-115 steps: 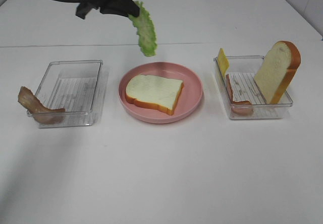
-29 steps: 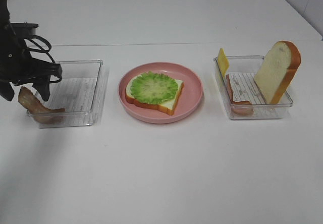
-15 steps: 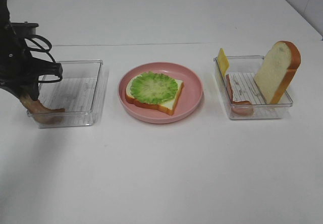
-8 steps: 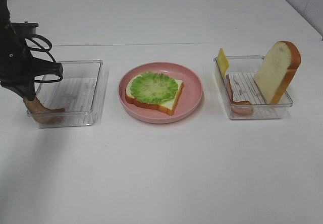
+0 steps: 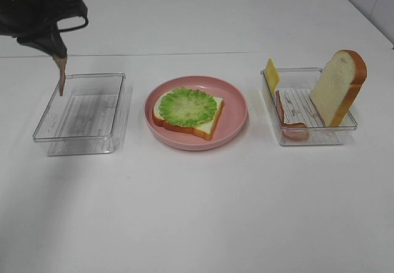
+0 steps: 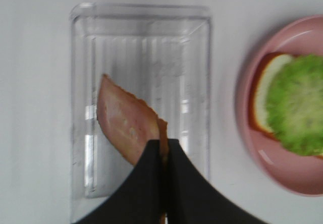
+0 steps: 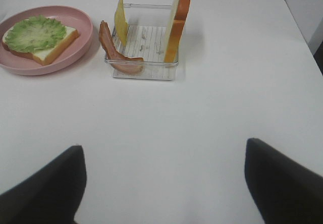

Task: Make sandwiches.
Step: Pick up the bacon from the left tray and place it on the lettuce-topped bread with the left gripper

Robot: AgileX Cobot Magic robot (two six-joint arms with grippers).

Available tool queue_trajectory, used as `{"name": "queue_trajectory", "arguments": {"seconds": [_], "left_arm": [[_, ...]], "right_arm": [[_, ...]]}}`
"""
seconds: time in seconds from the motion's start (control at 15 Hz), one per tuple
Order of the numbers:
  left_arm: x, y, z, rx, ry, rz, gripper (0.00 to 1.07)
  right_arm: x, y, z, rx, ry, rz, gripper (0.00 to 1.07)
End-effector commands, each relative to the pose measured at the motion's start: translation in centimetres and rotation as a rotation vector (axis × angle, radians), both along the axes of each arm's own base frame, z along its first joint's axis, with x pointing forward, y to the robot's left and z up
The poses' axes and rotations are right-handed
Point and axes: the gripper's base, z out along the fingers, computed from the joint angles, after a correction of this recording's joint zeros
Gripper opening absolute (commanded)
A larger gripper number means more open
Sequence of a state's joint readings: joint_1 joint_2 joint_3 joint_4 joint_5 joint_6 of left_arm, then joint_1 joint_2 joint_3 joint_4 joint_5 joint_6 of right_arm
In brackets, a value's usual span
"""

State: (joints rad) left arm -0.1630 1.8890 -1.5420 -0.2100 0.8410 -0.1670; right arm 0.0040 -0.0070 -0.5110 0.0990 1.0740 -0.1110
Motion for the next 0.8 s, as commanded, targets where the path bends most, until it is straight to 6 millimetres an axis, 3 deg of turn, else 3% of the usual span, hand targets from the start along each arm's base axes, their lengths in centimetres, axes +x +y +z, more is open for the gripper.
{"name": "queue_trajectory", "arguments": {"seconds": [0.07, 0.27, 0.47, 0.53, 0.6, 0.8], "left_arm": [[0.7, -1.6, 2.7, -0.179, -0.098, -0.038, 0.0], [1.2, -3.3, 4.0, -0.37, -0.197, -0.074, 0.0], [1.6, -6.1, 3.9, -0.523, -0.253, -0.121, 0.0], [1.6, -7.2, 3.4, -0.556, -0.25, -0.146, 0.0], [1.8, -9.7, 1.1, -0.604, -0.204, -0.185, 0.0], [2.1, -12.3, -2.0, -0.68, -0.139, -0.189, 0.0]], "right_arm": [[-0.1, 0.0, -0.1, -0.006, -0.019, -0.004, 0.8], [-0.1, 0.0, -0.1, -0.006, -0.019, -0.004, 0.8], [-0.1, 0.0, -0.1, -0.006, -0.019, -0.004, 0.8], [-0.1, 0.0, -0.1, -0.006, -0.019, -0.004, 0.8], [-0.1, 0.0, -0.1, -0.006, -0.019, -0.004, 0.8], [-0.1, 0.0, -0.1, -0.006, -0.019, -0.004, 0.8]]}}
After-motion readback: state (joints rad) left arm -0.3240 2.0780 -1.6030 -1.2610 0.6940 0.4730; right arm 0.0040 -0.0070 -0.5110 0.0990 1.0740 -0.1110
